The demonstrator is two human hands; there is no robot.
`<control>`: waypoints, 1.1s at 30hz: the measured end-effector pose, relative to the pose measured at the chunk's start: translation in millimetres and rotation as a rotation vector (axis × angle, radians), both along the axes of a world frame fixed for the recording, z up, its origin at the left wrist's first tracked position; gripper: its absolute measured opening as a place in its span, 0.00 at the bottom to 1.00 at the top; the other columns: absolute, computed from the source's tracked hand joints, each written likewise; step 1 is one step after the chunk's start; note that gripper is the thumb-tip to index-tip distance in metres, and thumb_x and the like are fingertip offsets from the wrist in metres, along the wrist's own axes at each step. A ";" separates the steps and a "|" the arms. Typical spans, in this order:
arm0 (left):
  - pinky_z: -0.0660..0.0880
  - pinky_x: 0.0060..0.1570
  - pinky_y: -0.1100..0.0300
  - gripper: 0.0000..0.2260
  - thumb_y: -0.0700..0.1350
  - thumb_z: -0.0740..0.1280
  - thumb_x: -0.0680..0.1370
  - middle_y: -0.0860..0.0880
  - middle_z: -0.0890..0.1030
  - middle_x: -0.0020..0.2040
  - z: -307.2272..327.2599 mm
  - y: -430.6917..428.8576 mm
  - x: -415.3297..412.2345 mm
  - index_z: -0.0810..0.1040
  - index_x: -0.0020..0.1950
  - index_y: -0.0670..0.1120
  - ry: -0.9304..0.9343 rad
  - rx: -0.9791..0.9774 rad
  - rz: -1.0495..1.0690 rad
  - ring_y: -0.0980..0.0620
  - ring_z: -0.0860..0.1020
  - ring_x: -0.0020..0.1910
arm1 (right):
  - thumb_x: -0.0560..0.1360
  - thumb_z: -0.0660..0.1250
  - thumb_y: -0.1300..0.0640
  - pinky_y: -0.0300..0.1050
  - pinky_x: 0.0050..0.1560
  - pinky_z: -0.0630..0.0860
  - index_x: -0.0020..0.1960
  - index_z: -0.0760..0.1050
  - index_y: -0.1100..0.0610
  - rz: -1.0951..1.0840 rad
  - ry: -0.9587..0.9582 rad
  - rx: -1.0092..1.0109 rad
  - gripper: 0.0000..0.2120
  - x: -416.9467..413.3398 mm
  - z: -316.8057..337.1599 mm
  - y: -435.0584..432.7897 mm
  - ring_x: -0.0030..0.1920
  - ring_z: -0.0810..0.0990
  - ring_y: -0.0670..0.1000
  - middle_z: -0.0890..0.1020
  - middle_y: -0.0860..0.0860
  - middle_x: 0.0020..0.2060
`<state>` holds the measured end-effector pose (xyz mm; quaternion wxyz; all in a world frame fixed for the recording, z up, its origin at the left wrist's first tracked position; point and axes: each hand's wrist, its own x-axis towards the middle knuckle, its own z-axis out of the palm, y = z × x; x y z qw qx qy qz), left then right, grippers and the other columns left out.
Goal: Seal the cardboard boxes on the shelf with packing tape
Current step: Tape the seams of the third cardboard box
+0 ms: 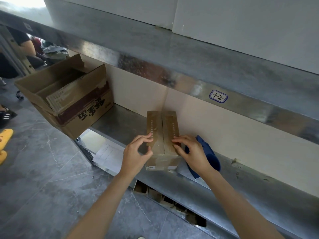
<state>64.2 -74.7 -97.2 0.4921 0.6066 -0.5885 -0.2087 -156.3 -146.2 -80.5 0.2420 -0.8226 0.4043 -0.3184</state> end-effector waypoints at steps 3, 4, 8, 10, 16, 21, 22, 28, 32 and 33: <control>0.73 0.58 0.70 0.09 0.37 0.72 0.72 0.59 0.81 0.58 -0.7 0.3 -2.0 0.82 0.51 0.47 -0.005 -0.013 0.034 0.62 0.78 0.59 | 0.76 0.70 0.57 0.37 0.61 0.70 0.57 0.82 0.55 -0.004 0.019 0.016 0.11 3.5 2.7 0.2 0.58 0.76 0.42 0.82 0.47 0.55; 0.73 0.58 0.69 0.09 0.38 0.73 0.73 0.59 0.81 0.59 -1.2 0.1 -1.7 0.82 0.51 0.47 -0.008 -0.017 0.029 0.62 0.78 0.59 | 0.76 0.70 0.55 0.38 0.61 0.70 0.58 0.82 0.55 0.000 0.028 0.033 0.11 2.8 3.5 0.4 0.58 0.76 0.43 0.82 0.47 0.56; 0.70 0.58 0.73 0.11 0.47 0.76 0.72 0.61 0.79 0.60 0.4 1.1 -1.9 0.80 0.52 0.48 0.003 -0.003 0.014 0.66 0.76 0.61 | 0.77 0.68 0.56 0.41 0.62 0.72 0.58 0.82 0.54 0.006 0.031 0.014 0.11 0.2 1.4 -0.4 0.59 0.76 0.44 0.82 0.47 0.56; 0.67 0.58 0.76 0.18 0.55 0.77 0.70 0.62 0.78 0.61 1.4 2.4 -2.4 0.79 0.54 0.50 -0.006 0.028 -0.008 0.68 0.74 0.62 | 0.77 0.69 0.58 0.42 0.62 0.72 0.58 0.82 0.55 -0.001 0.037 0.000 0.11 1.1 0.9 0.1 0.58 0.76 0.44 0.82 0.47 0.56; 0.65 0.61 0.76 0.27 0.61 0.78 0.65 0.63 0.76 0.64 8.1 1.4 18.4 0.79 0.58 0.51 -0.054 0.104 -0.136 0.67 0.73 0.64 | 0.76 0.65 0.43 0.40 0.64 0.70 0.62 0.80 0.51 0.066 0.099 0.053 0.19 -1.1 8.3 3.9 0.61 0.74 0.40 0.78 0.40 0.59; 0.66 0.59 0.75 0.23 0.60 0.77 0.65 0.62 0.77 0.62 13.3 0.0 47.1 0.81 0.56 0.53 -0.058 0.143 -0.104 0.67 0.73 0.62 | 0.66 0.68 0.31 0.34 0.62 0.67 0.65 0.78 0.46 0.197 0.220 0.020 0.32 4.8 16.5 6.0 0.62 0.71 0.43 0.77 0.42 0.59; 0.67 0.58 0.75 0.21 0.59 0.76 0.66 0.61 0.78 0.60 12.8 0.5 52.0 0.81 0.55 0.53 -0.049 0.141 -0.073 0.66 0.74 0.61 | 0.65 0.69 0.31 0.34 0.63 0.67 0.64 0.78 0.46 0.207 0.222 0.015 0.32 9.0 15.8 5.7 0.62 0.70 0.43 0.76 0.42 0.58; 0.76 0.58 0.57 0.10 0.48 0.76 0.73 0.59 0.77 0.56 9.4 1.1 55.4 0.81 0.53 0.52 -0.053 0.064 0.123 0.66 0.75 0.56 | 0.66 0.79 0.51 0.47 0.54 0.78 0.57 0.83 0.47 0.099 0.091 -0.077 0.20 44.7 0.3 9.9 0.57 0.75 0.46 0.76 0.41 0.54; 0.72 0.63 0.55 0.22 0.57 0.73 0.74 0.57 0.69 0.67 10.4 4.1 37.2 0.77 0.65 0.51 -0.011 0.144 0.133 0.58 0.70 0.67 | 0.68 0.78 0.51 0.47 0.51 0.78 0.59 0.82 0.47 0.065 0.079 -0.125 0.20 58.1 -0.4 14.3 0.57 0.75 0.46 0.77 0.43 0.55; 0.69 0.64 0.58 0.28 0.61 0.72 0.72 0.57 0.65 0.71 10.3 5.8 32.3 0.73 0.69 0.51 -0.008 0.169 0.117 0.59 0.66 0.69 | 0.69 0.77 0.50 0.47 0.52 0.78 0.61 0.81 0.47 0.082 0.074 -0.110 0.21 58.0 1.2 13.6 0.58 0.74 0.45 0.77 0.43 0.56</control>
